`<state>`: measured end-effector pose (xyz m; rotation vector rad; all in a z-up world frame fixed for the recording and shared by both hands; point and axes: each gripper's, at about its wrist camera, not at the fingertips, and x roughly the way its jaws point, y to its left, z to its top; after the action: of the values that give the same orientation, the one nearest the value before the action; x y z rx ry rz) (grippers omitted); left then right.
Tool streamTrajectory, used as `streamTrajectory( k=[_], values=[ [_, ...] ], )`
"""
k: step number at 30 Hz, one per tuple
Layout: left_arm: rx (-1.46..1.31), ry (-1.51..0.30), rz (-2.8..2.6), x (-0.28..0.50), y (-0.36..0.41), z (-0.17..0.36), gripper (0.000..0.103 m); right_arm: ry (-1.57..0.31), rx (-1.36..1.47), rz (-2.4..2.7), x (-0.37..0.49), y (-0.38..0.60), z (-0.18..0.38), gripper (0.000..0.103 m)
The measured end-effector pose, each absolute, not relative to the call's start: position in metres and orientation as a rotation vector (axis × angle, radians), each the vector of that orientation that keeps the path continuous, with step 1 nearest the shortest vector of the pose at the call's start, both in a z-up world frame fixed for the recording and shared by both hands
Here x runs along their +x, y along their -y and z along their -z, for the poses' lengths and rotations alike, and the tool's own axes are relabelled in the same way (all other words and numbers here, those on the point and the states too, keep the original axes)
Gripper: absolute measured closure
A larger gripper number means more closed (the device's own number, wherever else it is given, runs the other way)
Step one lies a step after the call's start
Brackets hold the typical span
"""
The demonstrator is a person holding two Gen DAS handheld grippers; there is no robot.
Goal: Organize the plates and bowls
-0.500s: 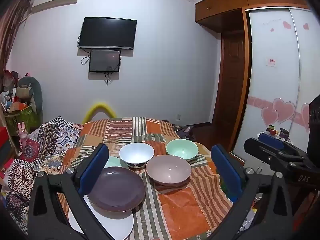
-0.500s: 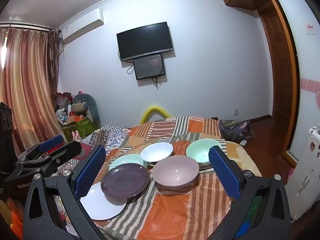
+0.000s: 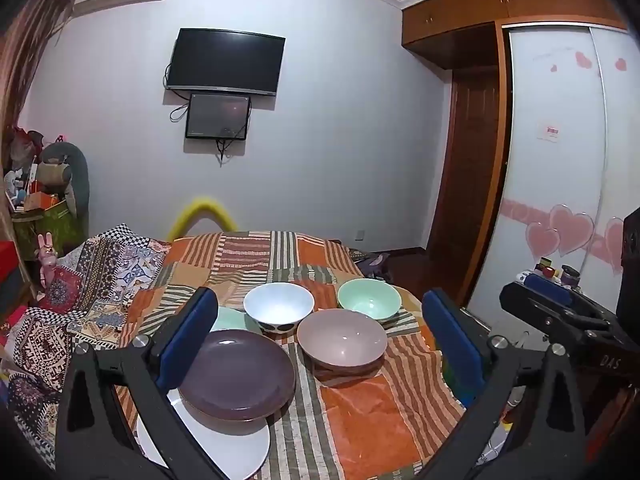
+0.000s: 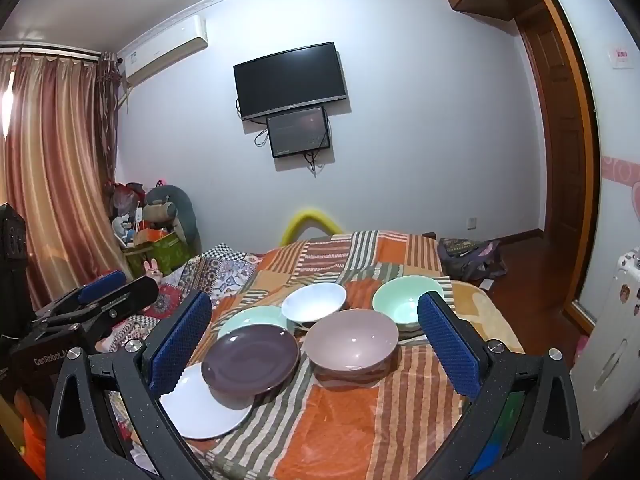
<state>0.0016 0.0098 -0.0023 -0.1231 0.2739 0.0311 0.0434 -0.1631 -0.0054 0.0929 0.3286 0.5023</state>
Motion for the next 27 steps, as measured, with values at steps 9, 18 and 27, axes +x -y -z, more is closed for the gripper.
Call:
streamTrajectory(
  k=[9,18,27],
  values=[
    [-0.094,-0.269,-0.030,-0.002,-0.002,0.000,0.000,-0.331,0.088,-0.504,0.043,0.162,0.006,0.000],
    [-0.080,-0.267,-0.028,-0.004,0.001,0.001,0.000,-0.339,0.088,-0.508,0.044,0.160,0.008,0.000],
    [-0.087,-0.272,-0.037,-0.003,-0.002,0.002,0.000,-0.341,0.084,-0.509,0.043,0.158,0.009,0.000]
  ],
)
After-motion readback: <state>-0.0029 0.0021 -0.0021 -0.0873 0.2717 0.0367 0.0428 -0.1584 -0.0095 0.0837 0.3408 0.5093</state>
